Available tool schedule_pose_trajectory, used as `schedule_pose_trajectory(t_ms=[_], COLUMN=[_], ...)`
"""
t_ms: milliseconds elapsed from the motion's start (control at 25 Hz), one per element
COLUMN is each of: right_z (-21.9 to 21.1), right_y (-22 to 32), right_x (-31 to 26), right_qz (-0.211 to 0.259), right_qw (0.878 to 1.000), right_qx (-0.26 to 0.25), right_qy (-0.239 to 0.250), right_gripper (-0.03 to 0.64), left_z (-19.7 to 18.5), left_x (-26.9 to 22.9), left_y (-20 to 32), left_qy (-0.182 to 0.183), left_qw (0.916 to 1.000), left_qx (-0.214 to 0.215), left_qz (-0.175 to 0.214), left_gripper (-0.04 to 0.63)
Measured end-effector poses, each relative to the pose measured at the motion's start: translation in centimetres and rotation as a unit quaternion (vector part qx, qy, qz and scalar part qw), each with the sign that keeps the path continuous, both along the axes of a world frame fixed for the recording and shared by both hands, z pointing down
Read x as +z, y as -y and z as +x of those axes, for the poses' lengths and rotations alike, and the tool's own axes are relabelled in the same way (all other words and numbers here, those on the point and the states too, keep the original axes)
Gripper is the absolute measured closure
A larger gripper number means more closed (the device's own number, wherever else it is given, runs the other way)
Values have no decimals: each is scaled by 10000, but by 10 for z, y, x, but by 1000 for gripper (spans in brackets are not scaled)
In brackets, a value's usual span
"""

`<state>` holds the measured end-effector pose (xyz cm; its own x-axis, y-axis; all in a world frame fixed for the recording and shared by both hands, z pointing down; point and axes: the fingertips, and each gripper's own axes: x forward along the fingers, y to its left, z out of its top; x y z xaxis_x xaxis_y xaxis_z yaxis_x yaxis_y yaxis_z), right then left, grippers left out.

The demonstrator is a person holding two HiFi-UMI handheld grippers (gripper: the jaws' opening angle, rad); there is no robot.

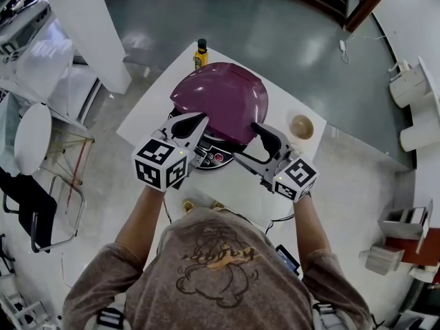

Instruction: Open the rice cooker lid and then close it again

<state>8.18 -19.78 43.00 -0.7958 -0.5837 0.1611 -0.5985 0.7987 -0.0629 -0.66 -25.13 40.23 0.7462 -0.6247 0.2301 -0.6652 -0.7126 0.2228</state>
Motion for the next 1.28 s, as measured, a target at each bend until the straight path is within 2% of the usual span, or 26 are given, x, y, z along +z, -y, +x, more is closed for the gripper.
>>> schedule_pose_trajectory(t_ms=[280,840,1280], right_z=[0,2,-2], right_y=[-2,-8,-4], right_x=[5,24,38], right_qz=[-43,-454,-731], right_qw=[9999,9989,9972], right_qx=[11,23,128], right_qy=[94,153,105], right_gripper=[259,273,321], left_z=[5,2,-5], left_x=[6,37,55], left_y=[1,-7,-9], left_qy=[135,384,567], left_qw=[9999,9990,9976], left_qx=[34,-14,6], left_qz=[33,-230,-408], left_gripper=[575,575,575])
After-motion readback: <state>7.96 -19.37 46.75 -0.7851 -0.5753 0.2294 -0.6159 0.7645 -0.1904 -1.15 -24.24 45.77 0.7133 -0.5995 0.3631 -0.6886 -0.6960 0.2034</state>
